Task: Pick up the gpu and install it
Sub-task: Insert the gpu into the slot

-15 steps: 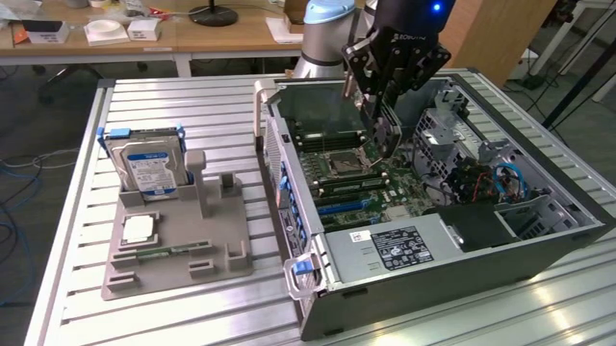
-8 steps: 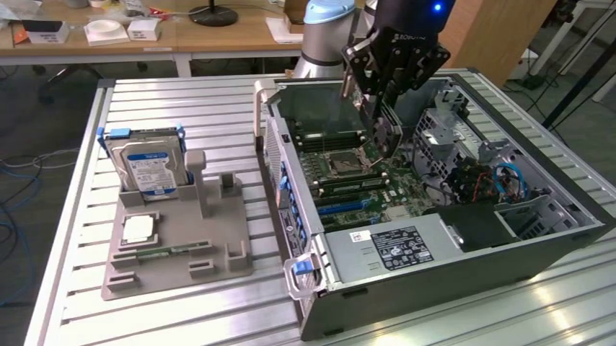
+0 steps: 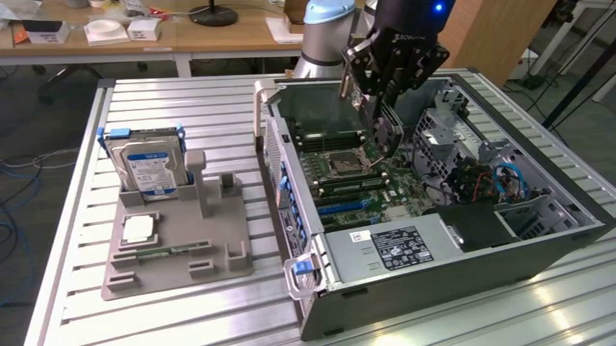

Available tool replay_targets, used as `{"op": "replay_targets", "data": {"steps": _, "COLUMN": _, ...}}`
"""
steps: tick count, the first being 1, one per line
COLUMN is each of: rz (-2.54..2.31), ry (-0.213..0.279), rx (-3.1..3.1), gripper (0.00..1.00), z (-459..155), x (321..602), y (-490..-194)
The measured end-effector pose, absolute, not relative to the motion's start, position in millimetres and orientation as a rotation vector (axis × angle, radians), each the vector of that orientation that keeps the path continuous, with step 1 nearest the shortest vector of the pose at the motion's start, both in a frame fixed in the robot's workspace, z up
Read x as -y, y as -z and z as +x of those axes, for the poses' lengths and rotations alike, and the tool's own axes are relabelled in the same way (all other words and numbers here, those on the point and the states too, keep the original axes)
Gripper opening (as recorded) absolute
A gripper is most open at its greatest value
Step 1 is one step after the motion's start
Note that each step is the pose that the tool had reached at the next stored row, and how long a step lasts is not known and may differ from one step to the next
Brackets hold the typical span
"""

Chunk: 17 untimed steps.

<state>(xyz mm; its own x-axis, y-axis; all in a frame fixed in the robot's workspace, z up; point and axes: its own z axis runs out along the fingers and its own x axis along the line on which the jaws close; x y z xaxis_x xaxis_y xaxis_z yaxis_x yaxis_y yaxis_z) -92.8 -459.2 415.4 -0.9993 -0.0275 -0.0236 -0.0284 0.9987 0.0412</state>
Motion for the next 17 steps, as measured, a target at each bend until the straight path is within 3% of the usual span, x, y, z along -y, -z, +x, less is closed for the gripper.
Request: {"op": "replay_targets", "data": {"steps": 17, "rz": -0.169, "ry": -0.066, "rx": -3.115, "gripper": 0.26, "z": -92.8, "x": 459.1, "y": -415.4}}
